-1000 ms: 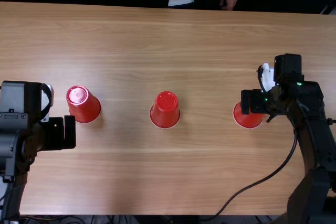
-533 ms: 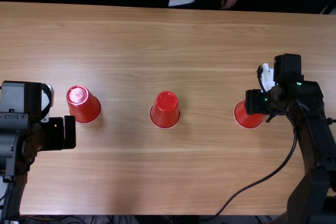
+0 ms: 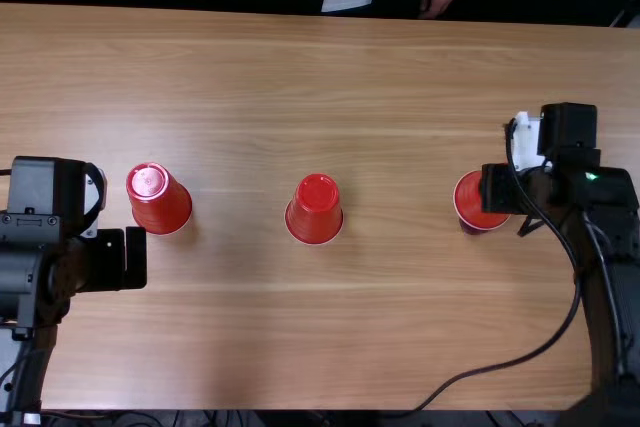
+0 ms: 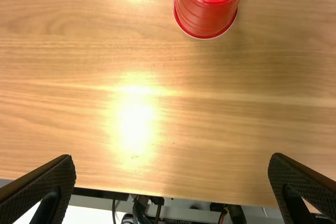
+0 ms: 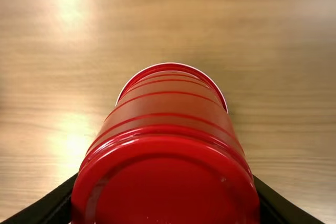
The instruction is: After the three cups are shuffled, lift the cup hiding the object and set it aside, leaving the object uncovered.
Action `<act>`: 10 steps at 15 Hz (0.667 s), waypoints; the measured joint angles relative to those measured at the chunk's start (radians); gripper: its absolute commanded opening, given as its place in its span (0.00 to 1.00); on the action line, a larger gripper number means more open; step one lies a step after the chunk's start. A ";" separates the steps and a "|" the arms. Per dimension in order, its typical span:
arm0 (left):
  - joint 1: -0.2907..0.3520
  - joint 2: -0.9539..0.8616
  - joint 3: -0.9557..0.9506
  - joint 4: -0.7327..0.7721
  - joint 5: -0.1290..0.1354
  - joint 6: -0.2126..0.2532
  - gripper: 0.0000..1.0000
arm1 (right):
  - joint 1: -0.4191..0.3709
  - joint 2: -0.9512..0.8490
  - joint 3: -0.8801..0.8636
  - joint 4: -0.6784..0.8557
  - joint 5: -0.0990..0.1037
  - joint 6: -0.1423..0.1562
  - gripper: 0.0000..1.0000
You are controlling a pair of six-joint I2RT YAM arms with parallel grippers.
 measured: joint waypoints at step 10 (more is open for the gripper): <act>0.000 0.000 -0.003 0.001 0.003 0.000 1.00 | -0.073 -0.187 0.035 -0.016 -0.001 -0.002 0.00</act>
